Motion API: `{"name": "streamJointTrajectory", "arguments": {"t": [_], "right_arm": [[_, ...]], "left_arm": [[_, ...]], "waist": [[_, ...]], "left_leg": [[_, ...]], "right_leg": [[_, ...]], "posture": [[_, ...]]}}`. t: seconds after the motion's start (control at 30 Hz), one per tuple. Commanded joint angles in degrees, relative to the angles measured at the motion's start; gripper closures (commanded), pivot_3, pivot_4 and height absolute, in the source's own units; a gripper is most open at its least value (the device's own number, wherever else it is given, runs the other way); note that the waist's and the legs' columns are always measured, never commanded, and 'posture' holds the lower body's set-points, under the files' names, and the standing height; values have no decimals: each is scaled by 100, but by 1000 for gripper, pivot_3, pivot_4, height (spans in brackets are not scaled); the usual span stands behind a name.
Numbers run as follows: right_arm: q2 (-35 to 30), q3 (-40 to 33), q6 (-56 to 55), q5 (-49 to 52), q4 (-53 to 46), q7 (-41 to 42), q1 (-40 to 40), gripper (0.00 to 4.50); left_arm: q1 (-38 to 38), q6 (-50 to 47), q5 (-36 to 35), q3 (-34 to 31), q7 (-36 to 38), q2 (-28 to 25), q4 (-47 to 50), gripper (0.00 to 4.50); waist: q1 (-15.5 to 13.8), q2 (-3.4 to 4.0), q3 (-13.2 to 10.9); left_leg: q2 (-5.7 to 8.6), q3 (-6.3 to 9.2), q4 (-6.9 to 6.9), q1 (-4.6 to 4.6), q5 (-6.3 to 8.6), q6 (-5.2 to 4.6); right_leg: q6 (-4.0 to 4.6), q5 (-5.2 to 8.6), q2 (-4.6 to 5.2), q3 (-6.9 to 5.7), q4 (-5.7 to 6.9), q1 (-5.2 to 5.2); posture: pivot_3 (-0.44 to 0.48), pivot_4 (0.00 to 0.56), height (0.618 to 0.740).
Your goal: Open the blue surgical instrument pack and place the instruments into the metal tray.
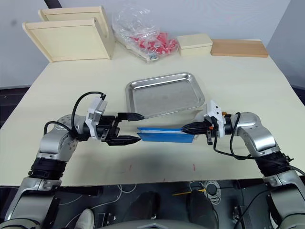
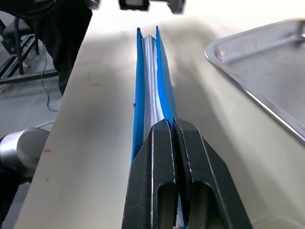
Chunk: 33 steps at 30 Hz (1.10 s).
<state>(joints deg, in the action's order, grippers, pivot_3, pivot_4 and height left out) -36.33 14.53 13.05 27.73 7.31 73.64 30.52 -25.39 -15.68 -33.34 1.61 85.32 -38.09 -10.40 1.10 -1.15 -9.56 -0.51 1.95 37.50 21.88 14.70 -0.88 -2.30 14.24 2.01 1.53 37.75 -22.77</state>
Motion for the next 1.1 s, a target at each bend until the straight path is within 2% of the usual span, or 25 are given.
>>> {"name": "streamJointTrajectory", "arguments": {"t": [0.03,0.17,0.3,0.47,0.5,0.53,0.63,0.8,1.03,1.1], "right_arm": [[146,-158,-147,-173,246,147,208,4410],[227,-225,-229,-313,453,258,285,4410],[228,-284,-178,-360,378,305,250,4410],[212,-339,-154,-415,318,299,176,4410],[215,-348,-152,-424,313,292,173,4500],[218,-355,-151,-431,309,288,171,4500],[224,-372,-143,-442,289,277,159,4500],[223,-413,-129,-461,254,254,131,4500],[246,-596,95,-444,101,-17,110,4500],[168,-707,305,-284,-105,-1,58,3731]], "left_arm": [[-282,310,118,-43,237,252,-630,0],[-476,429,200,74,521,613,-1131,0],[-592,951,410,233,718,824,-1630,0],[-777,1396,391,507,718,792,-1999,0],[-808,1442,373,543,718,786,-2064,536],[-831,1478,354,568,718,783,-2114,792],[-915,1428,259,579,718,799,-2232,2252],[-918,1487,206,760,718,709,-2275,4383],[-815,1516,148,769,718,670,-2175,4450],[-738,1509,140,755,718,647,-2073,4500]], "waist": [[-13,0,0],[-19,0,0],[-18,0,0],[-28,-2,1],[-26,-1,1],[-26,-1,1],[-25,-1,1],[-29,-1,1],[-28,-1,1],[-28,-1,0]], "left_leg": [[0,0,0,-1,0,0],[5,1,3,1,0,0],[8,1,3,2,0,0],[9,4,3,3,0,0],[9,4,3,3,0,0],[9,3,3,2,0,0],[9,3,3,3,0,0],[10,5,3,4,0,0],[10,6,3,5,0,0],[9,6,3,5,0,0]], "right_leg": [[0,0,0,0,0,0],[0,-1,2,-1,3,0],[0,-1,2,0,2,0],[0,-2,3,-2,3,0],[0,-2,4,-1,4,0],[0,-2,4,0,4,1],[0,-2,5,0,4,0],[0,-2,4,-2,3,0],[0,-2,5,-2,3,0],[0,-2,5,-2,3,0]], "posture": [[0,150,740],[0,150,740],[0,150,740],[0,150,740],[0,150,740],[0,150,740],[0,150,740],[0,150,740],[0,150,740],[0,150,740]]}}
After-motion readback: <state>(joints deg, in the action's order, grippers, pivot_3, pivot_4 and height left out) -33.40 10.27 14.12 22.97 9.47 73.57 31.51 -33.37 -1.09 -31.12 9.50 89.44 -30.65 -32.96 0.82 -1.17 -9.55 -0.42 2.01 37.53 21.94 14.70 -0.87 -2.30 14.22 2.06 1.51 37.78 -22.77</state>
